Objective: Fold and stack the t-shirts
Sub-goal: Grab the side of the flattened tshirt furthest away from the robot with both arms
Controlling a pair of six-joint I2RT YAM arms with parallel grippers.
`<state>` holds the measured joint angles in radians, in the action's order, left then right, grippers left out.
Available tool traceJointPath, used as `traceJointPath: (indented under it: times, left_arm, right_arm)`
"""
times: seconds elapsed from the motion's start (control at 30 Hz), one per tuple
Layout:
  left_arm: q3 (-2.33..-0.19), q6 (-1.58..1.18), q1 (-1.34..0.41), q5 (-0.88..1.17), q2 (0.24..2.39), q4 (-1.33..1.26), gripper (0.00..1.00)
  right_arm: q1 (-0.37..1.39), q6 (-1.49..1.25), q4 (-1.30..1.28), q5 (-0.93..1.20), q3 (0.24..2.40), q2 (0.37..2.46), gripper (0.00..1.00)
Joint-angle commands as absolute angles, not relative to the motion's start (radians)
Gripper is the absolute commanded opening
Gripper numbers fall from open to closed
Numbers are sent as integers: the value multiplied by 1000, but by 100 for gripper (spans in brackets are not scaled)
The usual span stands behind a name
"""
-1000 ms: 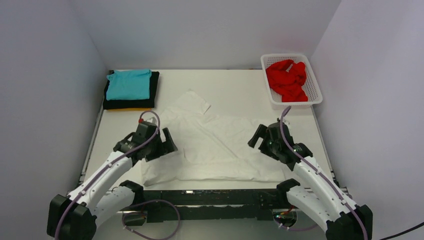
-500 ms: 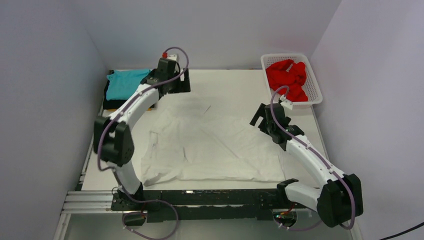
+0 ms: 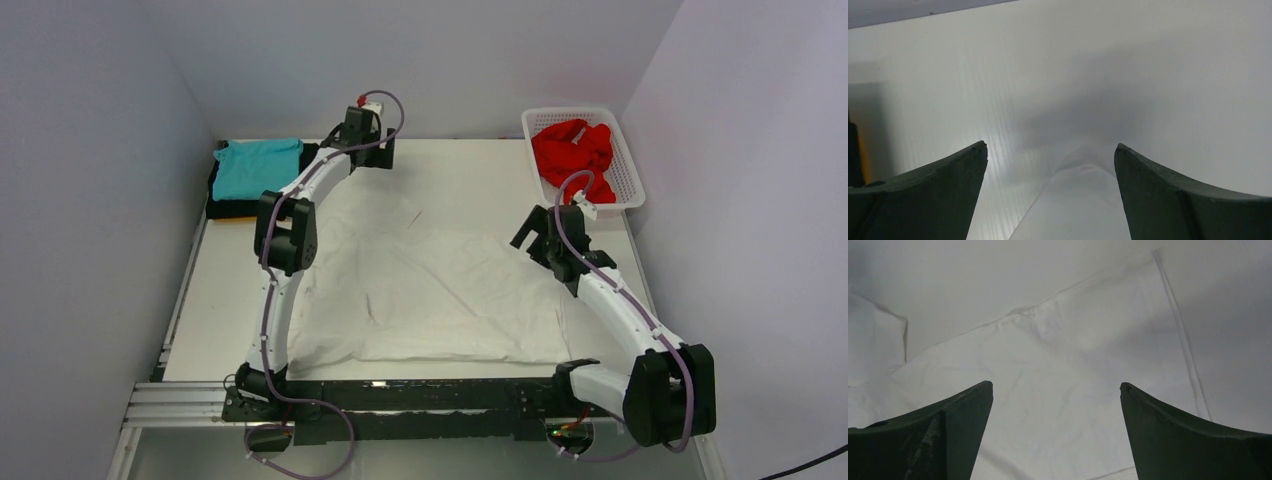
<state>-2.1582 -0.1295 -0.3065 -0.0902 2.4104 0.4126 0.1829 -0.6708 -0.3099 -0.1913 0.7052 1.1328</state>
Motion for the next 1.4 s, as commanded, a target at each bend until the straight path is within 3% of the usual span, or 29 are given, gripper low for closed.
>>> traceJointPath:
  times: [0.0,0.17,0.3,0.5,0.7,0.83,0.93,1.03,1.1,1.17,1.2,1.37]
  left_arm:
    - [-2189,-180,-312,-60,2459,255,97]
    - [-2263,-243,-309,-28,2507,309,83]
    - [-2142,-320,-309,24,2453,291,82]
    - [-2227,-404,-310,106,2521,401,73]
    - [-2141,-414,-324,12,2472,451,66]
    - [-2227,-392,-348,-145,2514,605,61]
    - [-2287,-376,-357,-145,2544,676,51]
    - [-2212,-381,-362,-111,2513,652,44]
    - [-2181,-380,-362,-103,2496,631,28]
    - [-2178,-367,-362,-100,2492,633,5]
    - [-2183,-362,-362,-107,2491,639,0]
    - [-2081,-332,-362,-165,2391,572,0]
  right_arm:
    - [168,-650,-262,-121,697,1148,100]
    - [163,-646,-269,-127,684,1136,100]
    - [157,-654,-253,-129,662,1115,100]
    - [154,-647,-265,-114,658,1107,100]
    - [150,-653,-249,-115,629,1073,100]
    - [147,-649,-249,-115,629,1065,100]
    - [147,-650,-248,-114,623,1058,100]
    - [145,-653,-250,-121,615,1047,100]
    - [145,-653,-251,-127,613,1043,100]
    - [145,-646,-254,-138,612,1045,100]
    - [145,-642,-264,-153,617,1049,100]
    - [144,-613,-337,-250,692,1113,100]
